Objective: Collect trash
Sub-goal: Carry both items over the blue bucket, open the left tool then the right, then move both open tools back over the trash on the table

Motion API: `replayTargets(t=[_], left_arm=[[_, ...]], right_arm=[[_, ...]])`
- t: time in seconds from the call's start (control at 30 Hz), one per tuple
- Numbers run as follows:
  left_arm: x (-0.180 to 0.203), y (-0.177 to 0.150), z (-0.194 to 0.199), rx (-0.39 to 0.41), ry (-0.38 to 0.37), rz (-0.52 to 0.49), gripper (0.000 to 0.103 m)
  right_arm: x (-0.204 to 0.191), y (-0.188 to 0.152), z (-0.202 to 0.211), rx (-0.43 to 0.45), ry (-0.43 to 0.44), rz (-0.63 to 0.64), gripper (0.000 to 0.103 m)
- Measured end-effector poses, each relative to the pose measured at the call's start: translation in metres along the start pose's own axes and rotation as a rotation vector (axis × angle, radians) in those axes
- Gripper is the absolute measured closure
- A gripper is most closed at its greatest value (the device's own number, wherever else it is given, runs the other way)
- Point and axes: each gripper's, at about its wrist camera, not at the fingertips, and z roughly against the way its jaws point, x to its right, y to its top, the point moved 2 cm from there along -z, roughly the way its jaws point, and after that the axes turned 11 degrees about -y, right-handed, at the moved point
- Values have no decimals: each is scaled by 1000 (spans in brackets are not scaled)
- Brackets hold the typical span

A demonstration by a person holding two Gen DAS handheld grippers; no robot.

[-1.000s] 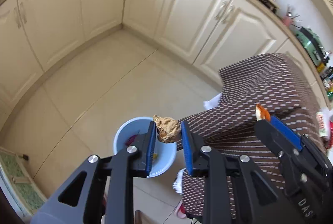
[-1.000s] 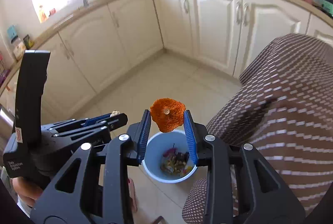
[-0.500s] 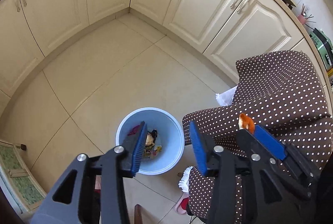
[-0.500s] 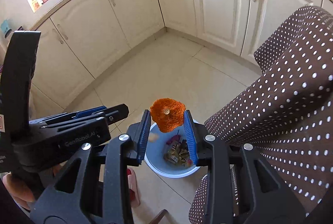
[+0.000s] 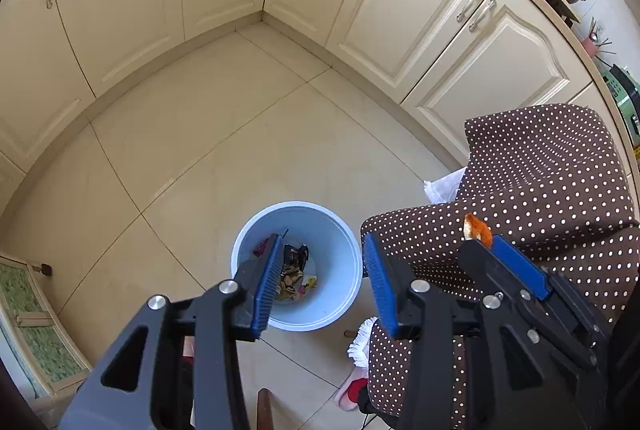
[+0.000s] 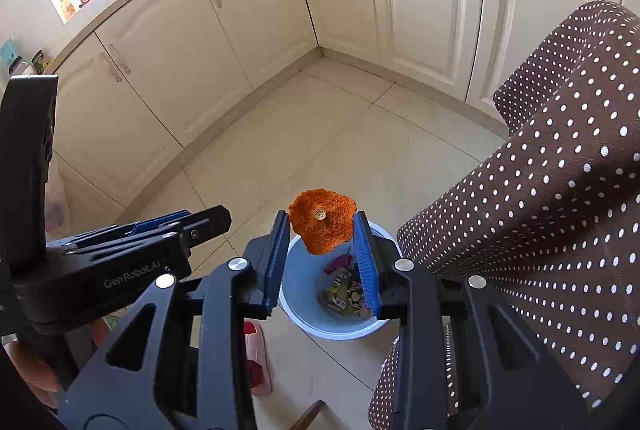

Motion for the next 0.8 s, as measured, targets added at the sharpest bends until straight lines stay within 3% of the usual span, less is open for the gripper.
replayTargets(t=[0.17, 0.27, 0.5, 0.8], left_arm=[[-4, 2, 4, 11, 2, 12, 61], [-5, 2, 6, 16, 1, 15, 61], [2, 3, 14, 25, 1, 2, 61], [53, -3, 52, 78, -40, -84, 61]], right_arm=[[-3, 1, -2, 14, 15, -4, 69], [-4, 2, -3, 17, 26, -6, 59], [-2, 3, 5, 30, 19, -7, 59], [27, 3, 69, 153, -42, -30, 59]])
